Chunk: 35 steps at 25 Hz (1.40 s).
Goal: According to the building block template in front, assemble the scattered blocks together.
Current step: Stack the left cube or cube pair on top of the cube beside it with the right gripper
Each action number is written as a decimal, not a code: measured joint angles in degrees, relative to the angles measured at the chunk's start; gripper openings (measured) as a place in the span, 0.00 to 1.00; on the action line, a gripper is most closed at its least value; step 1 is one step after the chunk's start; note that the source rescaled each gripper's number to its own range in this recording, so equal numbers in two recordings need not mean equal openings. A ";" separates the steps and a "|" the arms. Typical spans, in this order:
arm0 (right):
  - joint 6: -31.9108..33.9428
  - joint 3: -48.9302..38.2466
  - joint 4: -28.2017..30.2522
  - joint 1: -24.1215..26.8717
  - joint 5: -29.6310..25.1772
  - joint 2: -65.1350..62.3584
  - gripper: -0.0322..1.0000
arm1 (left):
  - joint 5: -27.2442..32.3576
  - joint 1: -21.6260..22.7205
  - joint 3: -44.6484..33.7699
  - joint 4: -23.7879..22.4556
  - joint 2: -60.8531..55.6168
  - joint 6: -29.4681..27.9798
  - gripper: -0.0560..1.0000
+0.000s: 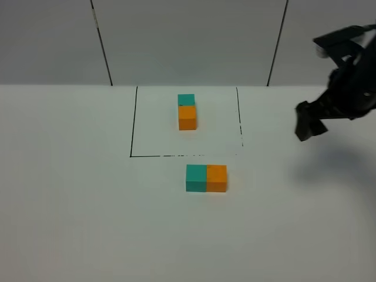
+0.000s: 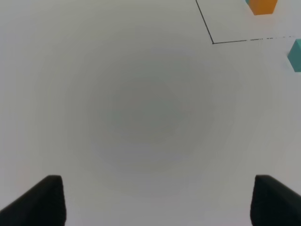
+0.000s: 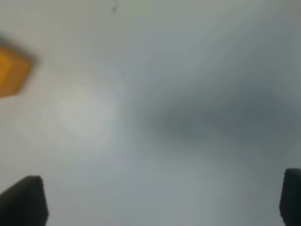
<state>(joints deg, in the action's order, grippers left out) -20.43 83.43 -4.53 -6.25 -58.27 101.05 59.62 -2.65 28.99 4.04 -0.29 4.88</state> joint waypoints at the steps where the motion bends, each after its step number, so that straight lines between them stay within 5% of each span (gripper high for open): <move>1: 0.82 -3.78 0.00 1.93 1.64 -3.23 1.00 | 0.00 0.00 0.00 0.00 0.00 0.00 0.69; 5: 7.55 -19.46 0.05 8.33 6.78 -16.53 1.00 | 0.00 0.00 0.00 0.00 0.00 0.00 0.69; 14: 14.84 -39.55 2.30 12.20 2.29 -46.17 1.00 | 0.00 0.00 0.00 0.00 0.00 0.00 0.69; 22: 15.54 -48.83 1.67 12.15 -0.85 -66.91 1.00 | 0.00 0.00 0.00 0.00 0.00 0.00 0.69; 30: 15.90 -52.18 0.77 2.88 -3.94 -81.40 1.00 | 0.00 0.00 0.00 0.00 0.00 0.00 0.69; 35: 17.71 -54.69 2.21 1.97 -3.17 -89.06 1.00 | 0.00 0.00 0.00 0.00 0.00 0.00 0.69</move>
<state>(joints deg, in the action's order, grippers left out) -2.72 28.74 -2.31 -4.28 -61.43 11.99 59.62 -2.65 28.99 4.04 -0.29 4.88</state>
